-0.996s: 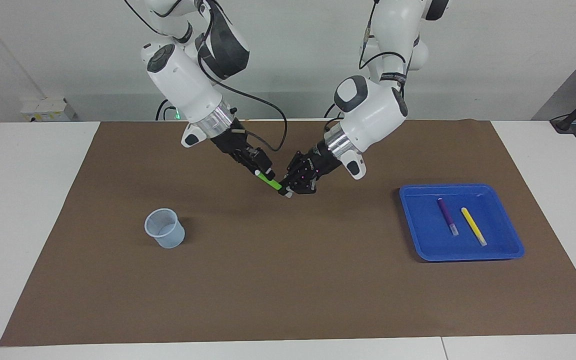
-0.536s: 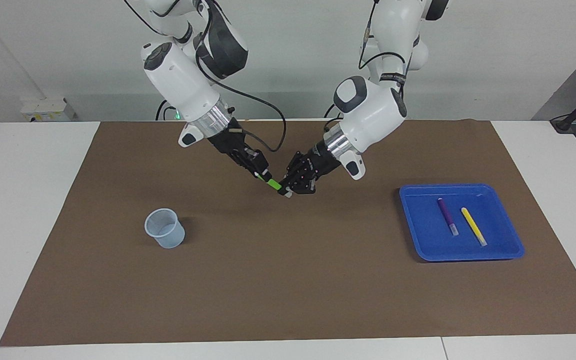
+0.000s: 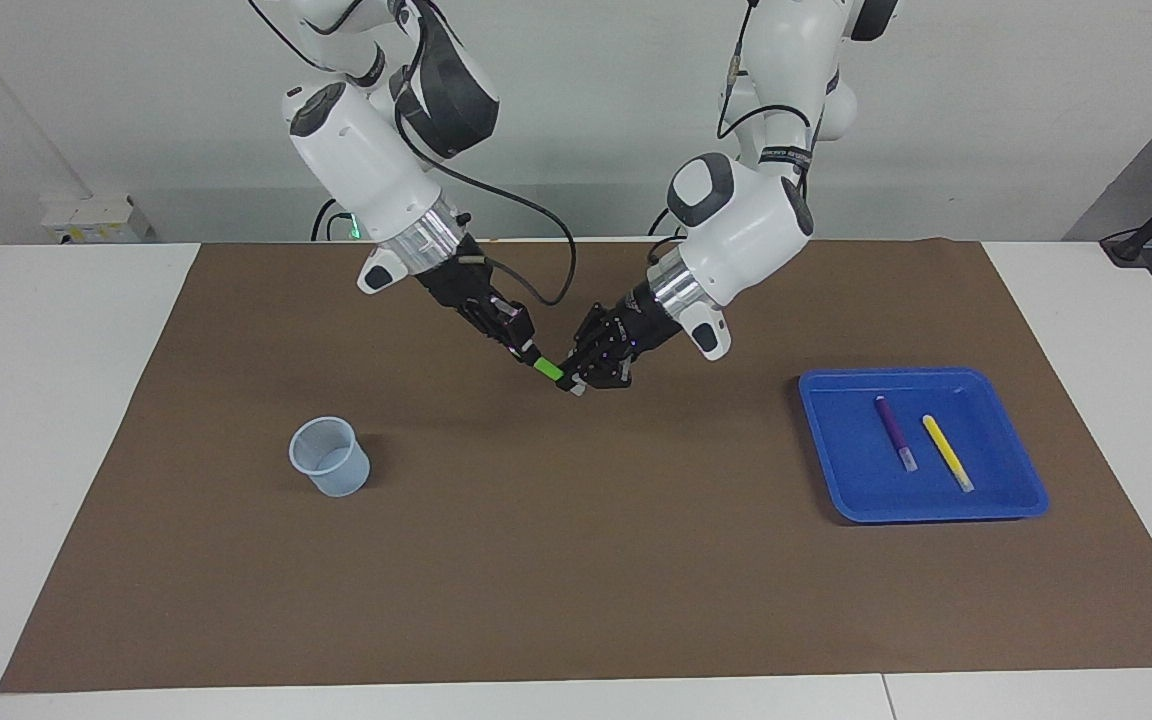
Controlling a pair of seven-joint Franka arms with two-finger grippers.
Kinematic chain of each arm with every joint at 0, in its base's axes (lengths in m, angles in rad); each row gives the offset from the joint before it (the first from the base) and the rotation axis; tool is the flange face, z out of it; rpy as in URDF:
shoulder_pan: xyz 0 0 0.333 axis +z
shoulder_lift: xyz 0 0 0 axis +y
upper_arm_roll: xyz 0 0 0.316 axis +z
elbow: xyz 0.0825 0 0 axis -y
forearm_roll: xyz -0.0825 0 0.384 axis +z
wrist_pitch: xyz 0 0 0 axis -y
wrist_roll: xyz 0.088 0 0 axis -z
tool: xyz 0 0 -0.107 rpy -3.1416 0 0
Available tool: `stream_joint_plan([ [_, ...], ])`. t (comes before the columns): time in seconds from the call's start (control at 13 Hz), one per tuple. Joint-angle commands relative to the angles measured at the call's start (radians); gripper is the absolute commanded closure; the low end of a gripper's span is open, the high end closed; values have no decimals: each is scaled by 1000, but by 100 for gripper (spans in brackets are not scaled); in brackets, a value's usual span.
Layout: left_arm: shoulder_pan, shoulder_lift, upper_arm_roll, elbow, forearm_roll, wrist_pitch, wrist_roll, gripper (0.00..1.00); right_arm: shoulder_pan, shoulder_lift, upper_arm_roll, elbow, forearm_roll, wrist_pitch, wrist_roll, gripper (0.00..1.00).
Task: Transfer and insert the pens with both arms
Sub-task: 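Close the right gripper on the green pen's free end, then open the left gripper while the right gripper carries the pen toward the cup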
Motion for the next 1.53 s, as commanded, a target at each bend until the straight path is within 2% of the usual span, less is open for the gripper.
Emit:
stream_joint_plan([
  [0.0,2,-15,8,-14,-15,12,0,100,-5,3,4,-3,20,10,4,100],
  [0.08,2,-15,9,-14,-15,12,-6,100,-8,3,4,-3,23,11,2,100],
  [0.15,5,-15,12,-14,-15,10,-9,83,-10,3,4,-3,23,11,2,100],
  [0.31,15,-20,15,-9,-15,12,0,0,-10,3,4,-3,23,11,-1,100],
  [0.54,25,-51,40,-12,-6,-3,0,0,-10,3,4,-3,23,11,-5,100],
  [0.69,65,-64,41,-17,18,-38,37,0,-16,2,-1,-3,3,-10,-95,100],
  [0.92,134,-80,43,-19,148,-198,181,0,-68,-1,-5,1,-78,-81,-252,100],
  [1.07,156,-88,43,-16,372,-328,302,0,-91,-1,-5,7,-157,-131,-352,100],
  [1.15,156,-91,43,-19,453,-354,354,0,-105,-3,-5,8,-196,-145,-404,100],
  [1.3,156,-103,43,-43,489,-356,416,0,-142,-6,-7,8,-245,-170,-514,100],
  [1.46,179,-135,47,-112,515,-350,518,0,-200,-6,-5,11,-331,-203,-684,100],
])
